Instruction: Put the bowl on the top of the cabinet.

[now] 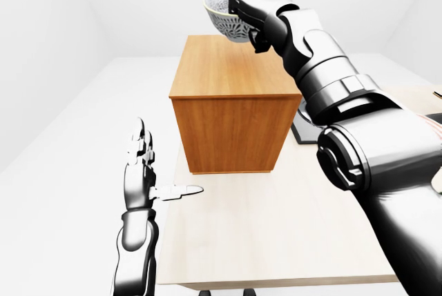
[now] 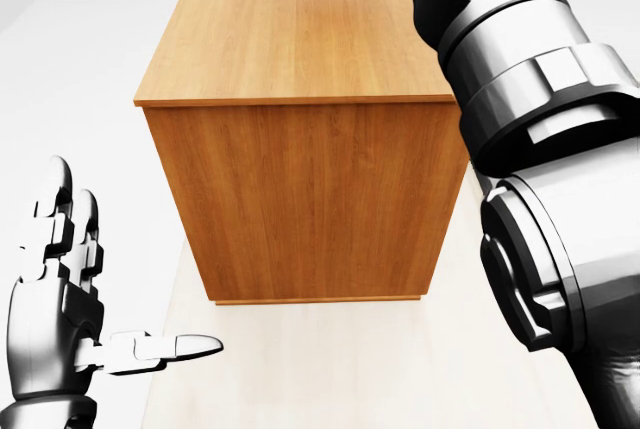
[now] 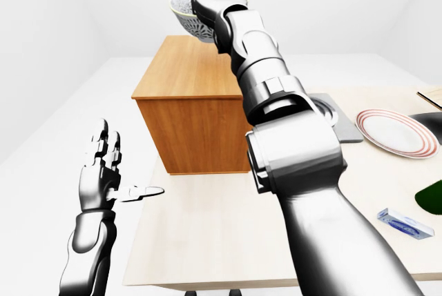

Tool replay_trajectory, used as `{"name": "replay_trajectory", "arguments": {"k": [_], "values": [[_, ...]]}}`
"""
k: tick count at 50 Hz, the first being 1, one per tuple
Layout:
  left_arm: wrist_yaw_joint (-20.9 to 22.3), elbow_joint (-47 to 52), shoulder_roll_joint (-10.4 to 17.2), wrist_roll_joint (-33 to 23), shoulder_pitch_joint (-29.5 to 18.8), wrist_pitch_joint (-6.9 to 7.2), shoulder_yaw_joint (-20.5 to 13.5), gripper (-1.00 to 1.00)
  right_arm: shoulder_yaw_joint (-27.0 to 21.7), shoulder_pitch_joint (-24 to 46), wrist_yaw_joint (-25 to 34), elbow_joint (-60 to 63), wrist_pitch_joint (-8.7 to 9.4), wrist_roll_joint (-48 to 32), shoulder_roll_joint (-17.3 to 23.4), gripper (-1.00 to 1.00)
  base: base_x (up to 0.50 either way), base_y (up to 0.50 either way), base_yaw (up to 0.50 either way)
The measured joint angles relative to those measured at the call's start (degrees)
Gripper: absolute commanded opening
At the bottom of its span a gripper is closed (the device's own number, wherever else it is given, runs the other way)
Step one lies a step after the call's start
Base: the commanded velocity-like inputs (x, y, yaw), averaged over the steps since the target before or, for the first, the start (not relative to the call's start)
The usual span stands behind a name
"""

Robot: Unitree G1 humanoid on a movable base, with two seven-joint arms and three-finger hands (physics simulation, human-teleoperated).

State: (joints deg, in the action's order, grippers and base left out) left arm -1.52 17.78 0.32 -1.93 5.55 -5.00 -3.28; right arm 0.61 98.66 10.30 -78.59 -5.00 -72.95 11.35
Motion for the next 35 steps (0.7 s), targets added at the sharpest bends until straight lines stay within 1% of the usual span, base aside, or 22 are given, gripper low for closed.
{"name": "replay_trajectory", "arguments": {"k": [22,35], "values": [[0.42,0.33,0.00,0.05,0.40,0.00,0.12,1.00,0.79,-3.70,-0.38,0.07,0.00,-0.39,-1.50,-1.00,0.00,0.00,0.00],[0.49,0.21,0.00,0.07,0.25,0.00,0.02,1.00,0.83,-4.59,-0.32,0.38,0.01,-0.37,-1.71,-1.00,0.00,0.00,0.00]]}}
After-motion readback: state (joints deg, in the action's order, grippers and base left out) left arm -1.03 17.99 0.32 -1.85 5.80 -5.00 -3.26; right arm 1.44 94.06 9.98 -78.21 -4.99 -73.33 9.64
